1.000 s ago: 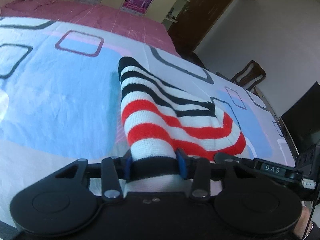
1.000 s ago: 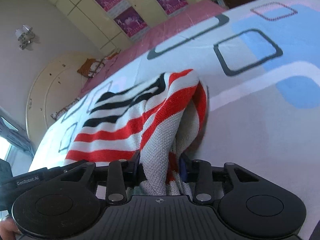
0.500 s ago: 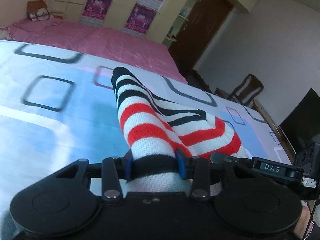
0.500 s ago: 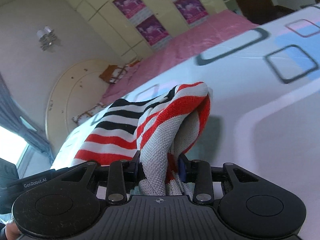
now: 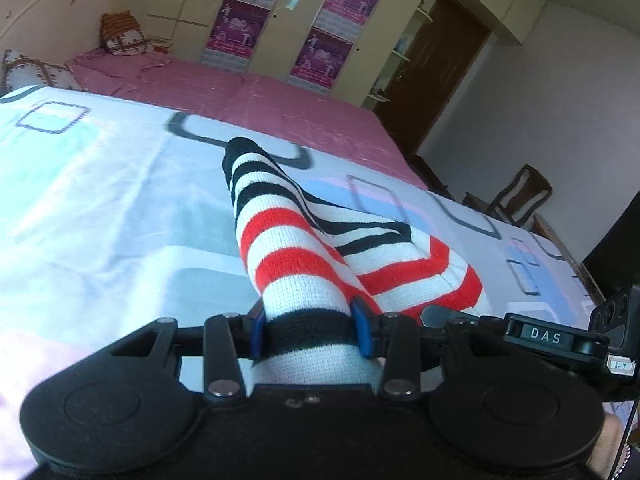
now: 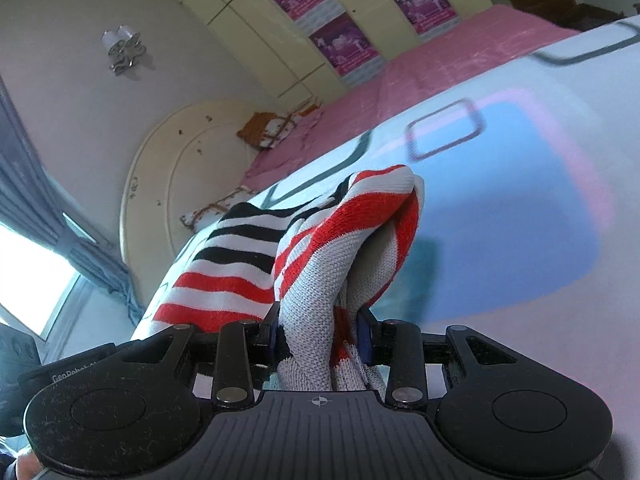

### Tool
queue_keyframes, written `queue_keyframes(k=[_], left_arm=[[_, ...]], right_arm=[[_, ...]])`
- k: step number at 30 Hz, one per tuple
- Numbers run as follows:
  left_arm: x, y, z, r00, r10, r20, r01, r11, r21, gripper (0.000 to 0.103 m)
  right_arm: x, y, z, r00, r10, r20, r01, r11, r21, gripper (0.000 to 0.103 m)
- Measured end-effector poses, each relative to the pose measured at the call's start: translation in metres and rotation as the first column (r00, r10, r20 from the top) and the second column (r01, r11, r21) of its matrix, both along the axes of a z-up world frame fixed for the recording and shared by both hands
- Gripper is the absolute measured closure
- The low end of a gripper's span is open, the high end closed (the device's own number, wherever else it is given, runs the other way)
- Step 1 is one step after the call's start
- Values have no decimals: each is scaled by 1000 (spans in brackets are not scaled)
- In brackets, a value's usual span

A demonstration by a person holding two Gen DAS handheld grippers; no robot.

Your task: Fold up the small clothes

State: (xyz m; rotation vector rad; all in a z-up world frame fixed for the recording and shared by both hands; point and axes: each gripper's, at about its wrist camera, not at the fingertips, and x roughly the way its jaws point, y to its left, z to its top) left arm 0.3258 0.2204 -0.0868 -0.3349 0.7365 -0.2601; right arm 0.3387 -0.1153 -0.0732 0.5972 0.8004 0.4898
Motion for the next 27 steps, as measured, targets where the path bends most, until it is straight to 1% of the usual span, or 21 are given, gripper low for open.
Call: queue_keyframes(k=[3,5,7,9,11,13,15,17,20,24,26,27], left_arm=[[1,17,-13,1000,3,-5,-3,1000,16,62],[2,27,-28,1000,14,-19,-13,999,34,62],[0,38,-40,999,16,-31,-15,999,40,60],[-4,42,-47,1000,16,-18,-16,999,44,54],[-5,41,-45,1000,17,-7,-17,998,67,51],[-3,44,-43,1000,16,-16,-15,997,71,51],[-2,44,-39,1000,21,-16,-20,996,93,45],[-7,44,-36,1000,24,-4,-24,992,127,43],[-11,42,-29,999,39,18,-41,988,150,44],[-12,40,-13,994,59,89,-74,981,180,44],[-7,35,-7,993,44,109,-63,981,185,44],[-3,32,-7,994,36,106,-55,981,188,44]], right_arm=[[4,26,-13,1000,7,-19,-7,1000,-5,67],[8,37,-23,999,15,-39,-16,1000,-24,67],[7,42,-30,999,4,-38,-6,998,-54,67],[7,39,-34,999,-1,-53,-2,999,-55,67],[9,36,-35,998,-15,-63,10,997,-83,60],[6,40,-32,998,-24,-58,17,993,-116,59],[2,38,-25,999,-36,-37,30,989,-148,59],[-1,38,-17,999,-47,-5,45,982,-185,59],[-2,43,-3,998,-47,51,59,963,-263,59],[-1,53,12,992,-32,120,72,937,-343,59],[5,61,15,991,-23,130,70,925,-372,59],[9,65,15,991,-16,130,65,921,-383,59]])
